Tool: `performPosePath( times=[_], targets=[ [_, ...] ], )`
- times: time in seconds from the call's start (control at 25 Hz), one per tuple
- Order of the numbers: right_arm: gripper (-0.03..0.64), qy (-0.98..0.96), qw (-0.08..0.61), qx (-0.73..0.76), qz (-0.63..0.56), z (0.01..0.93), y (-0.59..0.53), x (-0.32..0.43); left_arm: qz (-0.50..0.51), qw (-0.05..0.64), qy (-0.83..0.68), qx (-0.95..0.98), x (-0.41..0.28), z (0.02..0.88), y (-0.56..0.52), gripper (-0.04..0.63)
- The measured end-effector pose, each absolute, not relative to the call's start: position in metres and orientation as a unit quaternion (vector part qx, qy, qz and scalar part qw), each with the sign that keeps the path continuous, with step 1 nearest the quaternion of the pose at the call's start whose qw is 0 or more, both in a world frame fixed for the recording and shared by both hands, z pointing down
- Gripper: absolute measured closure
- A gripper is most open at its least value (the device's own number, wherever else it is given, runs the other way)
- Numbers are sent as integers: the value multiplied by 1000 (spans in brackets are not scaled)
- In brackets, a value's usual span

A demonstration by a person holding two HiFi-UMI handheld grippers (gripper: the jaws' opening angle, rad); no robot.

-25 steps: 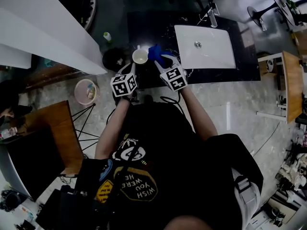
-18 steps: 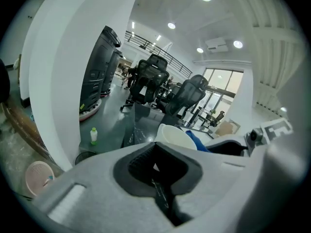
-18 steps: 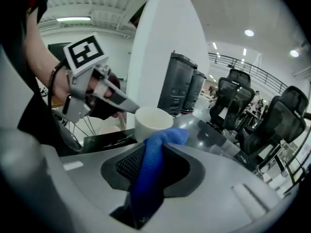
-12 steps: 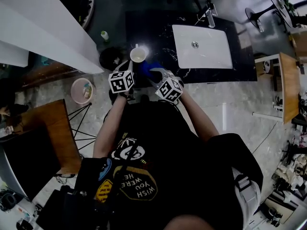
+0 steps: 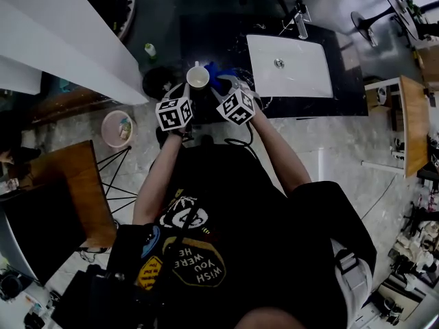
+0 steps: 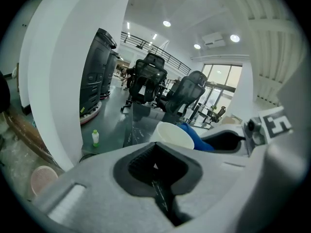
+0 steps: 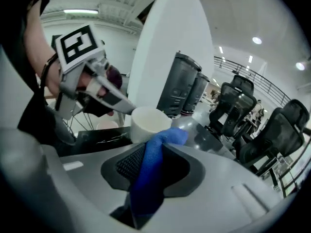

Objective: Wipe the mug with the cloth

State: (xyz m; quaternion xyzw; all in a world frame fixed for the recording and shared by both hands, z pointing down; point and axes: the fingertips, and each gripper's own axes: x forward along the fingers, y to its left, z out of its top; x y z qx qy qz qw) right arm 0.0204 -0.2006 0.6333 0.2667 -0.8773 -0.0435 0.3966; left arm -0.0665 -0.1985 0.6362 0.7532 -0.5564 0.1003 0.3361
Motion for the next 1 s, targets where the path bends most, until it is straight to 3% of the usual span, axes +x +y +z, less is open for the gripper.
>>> performPosePath(
  times=[0.24,0.52,0.76,1.0],
  targets=[
    [511,-898,391,188,-75,636,-134,11,104,334,-549,759,-63,637,-198,592],
    [512,-871,370,324,-26,605,-231,47,103,332,-551,759,-66,635,-200,592],
    [512,-871,423,232,-90,633,-202,18,101,339,-552,755,-64,635,-201,592],
    [512,-889,411,180,-90,642,-152,15,130,316,-533,774,-50,634,-201,592]
  ],
)
